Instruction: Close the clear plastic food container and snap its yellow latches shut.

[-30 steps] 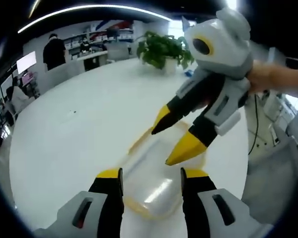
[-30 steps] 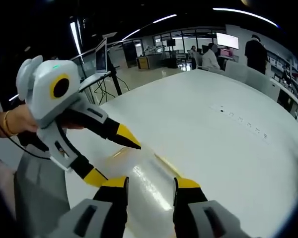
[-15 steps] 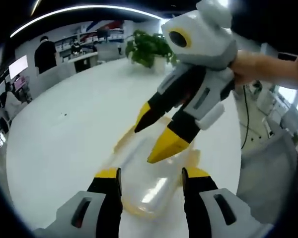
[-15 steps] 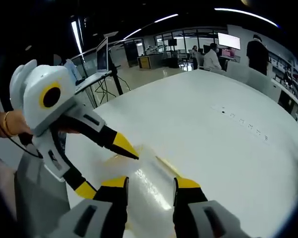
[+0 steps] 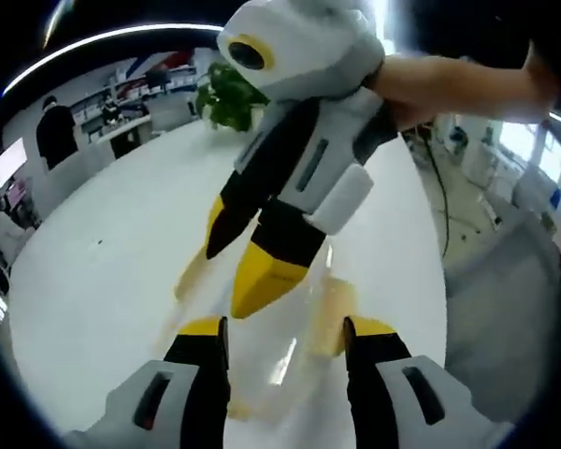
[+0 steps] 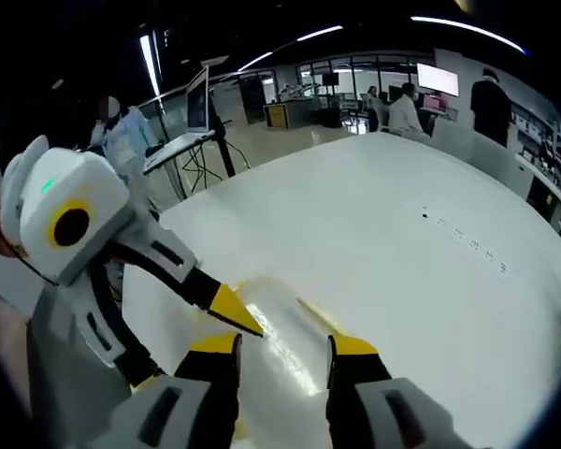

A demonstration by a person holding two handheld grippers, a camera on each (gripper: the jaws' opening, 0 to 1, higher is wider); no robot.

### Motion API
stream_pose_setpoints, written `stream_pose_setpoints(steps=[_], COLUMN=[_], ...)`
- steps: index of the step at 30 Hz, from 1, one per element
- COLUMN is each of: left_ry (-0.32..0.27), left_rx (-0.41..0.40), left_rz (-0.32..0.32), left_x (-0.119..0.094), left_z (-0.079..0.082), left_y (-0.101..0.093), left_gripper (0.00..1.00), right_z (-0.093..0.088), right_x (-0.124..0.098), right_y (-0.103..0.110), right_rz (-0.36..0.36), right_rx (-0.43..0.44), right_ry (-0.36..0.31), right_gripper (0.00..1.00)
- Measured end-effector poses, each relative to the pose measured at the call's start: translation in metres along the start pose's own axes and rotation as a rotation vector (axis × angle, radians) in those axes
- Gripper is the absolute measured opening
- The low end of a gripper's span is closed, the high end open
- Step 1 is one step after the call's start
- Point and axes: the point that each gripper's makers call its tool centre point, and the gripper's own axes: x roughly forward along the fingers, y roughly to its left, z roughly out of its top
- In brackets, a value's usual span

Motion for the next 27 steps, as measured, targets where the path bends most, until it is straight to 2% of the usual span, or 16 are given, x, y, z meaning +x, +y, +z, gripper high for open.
stream_pose_setpoints(steps=[7,11,18,27], left_ry=[-0.002,0.015,0.019,0.005], left_rx=[0.032,0.089,0.068,0.068], left_rz=[0.019,0.045,0.043,0.037], left_x=[0.0007,0.0017,0.0004,0.0003], left_z=[0.0001,-0.0029,-0.0031,-0.0036], left_y=[0.0021,0.0032,0.0054,0.0058], left_gripper=[0.43,0.42,0.39,0.39], right_z=[0.0016,0.0018,0.0062,0.0043], right_x=[-0.0012,-0.0010,0.0003,0.0062], right_y=[-0.0005,-0.0006,-0.0039,-0.0098], right_rz=[0.001,0.004,0.000,0.008], right_rx=[-0.005,-0.007,-0.017,-0.056], right_ry=[-0.002,0.000,-0.005,0.032], right_gripper=[0.34,0.34,0.35,0.36])
